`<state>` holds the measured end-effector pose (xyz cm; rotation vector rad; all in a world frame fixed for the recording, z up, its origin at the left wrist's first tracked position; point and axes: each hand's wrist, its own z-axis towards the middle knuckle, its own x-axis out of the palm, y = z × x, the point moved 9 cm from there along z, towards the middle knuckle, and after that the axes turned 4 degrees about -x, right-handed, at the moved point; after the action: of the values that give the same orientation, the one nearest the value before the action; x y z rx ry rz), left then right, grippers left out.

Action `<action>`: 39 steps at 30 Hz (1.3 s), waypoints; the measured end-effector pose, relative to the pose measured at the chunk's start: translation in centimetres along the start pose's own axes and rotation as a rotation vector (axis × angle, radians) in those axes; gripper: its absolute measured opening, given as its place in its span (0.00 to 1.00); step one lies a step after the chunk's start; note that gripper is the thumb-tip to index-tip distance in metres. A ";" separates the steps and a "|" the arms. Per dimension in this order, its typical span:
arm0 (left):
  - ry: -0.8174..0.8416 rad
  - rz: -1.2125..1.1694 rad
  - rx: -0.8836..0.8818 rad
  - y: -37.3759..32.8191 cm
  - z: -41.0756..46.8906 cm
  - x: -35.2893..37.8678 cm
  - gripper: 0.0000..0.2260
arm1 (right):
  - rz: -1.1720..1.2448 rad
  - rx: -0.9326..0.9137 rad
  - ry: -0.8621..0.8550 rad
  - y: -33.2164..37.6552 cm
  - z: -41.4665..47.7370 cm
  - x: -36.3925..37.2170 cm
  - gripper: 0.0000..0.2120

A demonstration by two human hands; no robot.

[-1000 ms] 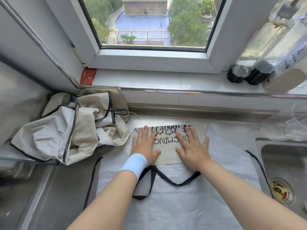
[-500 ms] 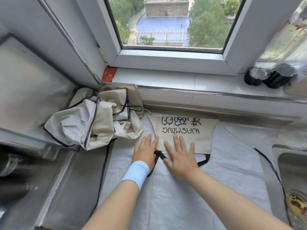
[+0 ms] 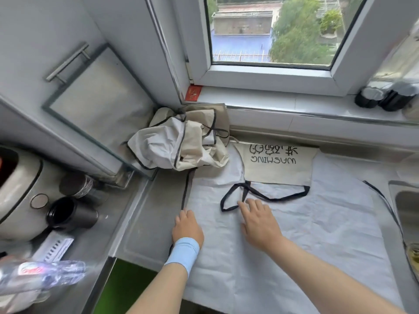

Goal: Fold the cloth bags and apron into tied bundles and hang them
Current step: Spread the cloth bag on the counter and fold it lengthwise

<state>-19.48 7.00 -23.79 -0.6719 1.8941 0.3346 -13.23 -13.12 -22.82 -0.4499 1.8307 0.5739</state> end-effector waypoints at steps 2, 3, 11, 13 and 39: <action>0.044 0.021 -0.057 2.4 -0.5 0.5 0.22 | 0.021 0.008 -0.004 2.5 -1.7 1.1 0.30; 0.064 0.007 -0.077 3.7 -0.9 0.7 0.25 | 0.017 0.022 0.010 4.0 -2.4 1.9 0.30; 0.148 -0.051 -0.033 5.8 -1.4 1.7 0.17 | 0.037 0.197 0.199 7.8 -5.9 4.9 0.32; 0.175 -0.137 0.030 5.4 -1.4 1.5 0.12 | 0.014 0.243 0.178 8.4 -7.4 4.5 0.30; 0.618 -0.277 0.627 -11.1 -19.1 -1.1 0.40 | 1.308 0.597 -0.147 -0.5 -14.7 -4.7 0.21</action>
<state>-26.95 -11.50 -14.13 -0.6259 2.2670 -0.6981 -22.67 -22.02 -14.47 1.2500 1.8542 0.8045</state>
